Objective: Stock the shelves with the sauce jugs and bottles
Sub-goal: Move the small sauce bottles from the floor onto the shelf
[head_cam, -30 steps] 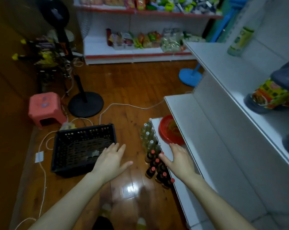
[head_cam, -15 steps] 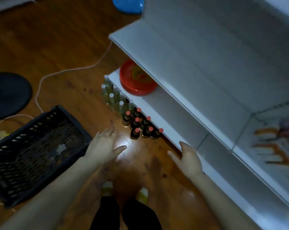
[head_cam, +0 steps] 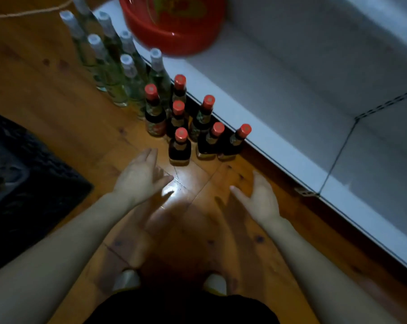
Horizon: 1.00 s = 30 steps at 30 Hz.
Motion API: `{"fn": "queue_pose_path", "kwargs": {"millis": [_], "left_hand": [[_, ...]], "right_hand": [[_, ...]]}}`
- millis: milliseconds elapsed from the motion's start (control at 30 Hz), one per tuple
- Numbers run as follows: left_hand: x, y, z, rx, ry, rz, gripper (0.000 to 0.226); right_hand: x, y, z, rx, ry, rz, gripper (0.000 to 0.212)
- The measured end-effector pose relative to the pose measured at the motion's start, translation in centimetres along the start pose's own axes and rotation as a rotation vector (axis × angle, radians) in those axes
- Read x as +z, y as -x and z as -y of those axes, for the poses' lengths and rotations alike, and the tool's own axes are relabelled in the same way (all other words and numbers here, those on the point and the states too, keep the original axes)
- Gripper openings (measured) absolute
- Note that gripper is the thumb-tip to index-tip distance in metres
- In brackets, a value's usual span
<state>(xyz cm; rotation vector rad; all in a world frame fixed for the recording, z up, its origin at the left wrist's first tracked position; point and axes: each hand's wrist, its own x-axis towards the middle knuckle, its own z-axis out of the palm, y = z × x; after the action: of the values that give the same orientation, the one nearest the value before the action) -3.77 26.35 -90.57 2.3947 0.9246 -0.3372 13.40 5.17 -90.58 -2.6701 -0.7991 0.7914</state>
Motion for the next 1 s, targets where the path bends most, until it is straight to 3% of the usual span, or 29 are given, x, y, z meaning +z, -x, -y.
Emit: {"fn": "queue_pose_path", "kwargs": {"millis": [200, 367, 667, 1000], "left_hand": [[7.8, -7.3, 2.5, 0.036, 0.153, -0.155, 0.099], [11.4, -11.7, 3.1, 0.110, 0.315, -0.286, 0.103], [13.2, -13.7, 3.2, 0.153, 0.363, -0.415, 0.101], [13.8, -14.0, 3.0, 0.197, 0.421, -0.449, 0.094]], "right_hand": [[8.0, -7.2, -4.1, 0.047, -0.224, -0.101, 0.090], [10.2, -12.4, -5.1, 0.022, -0.397, -0.226, 0.097], [11.5, -16.5, -4.3, -0.059, -0.602, -0.331, 0.101], [13.0, -17.7, -4.0, -0.087, -0.677, -0.447, 0.087]]}}
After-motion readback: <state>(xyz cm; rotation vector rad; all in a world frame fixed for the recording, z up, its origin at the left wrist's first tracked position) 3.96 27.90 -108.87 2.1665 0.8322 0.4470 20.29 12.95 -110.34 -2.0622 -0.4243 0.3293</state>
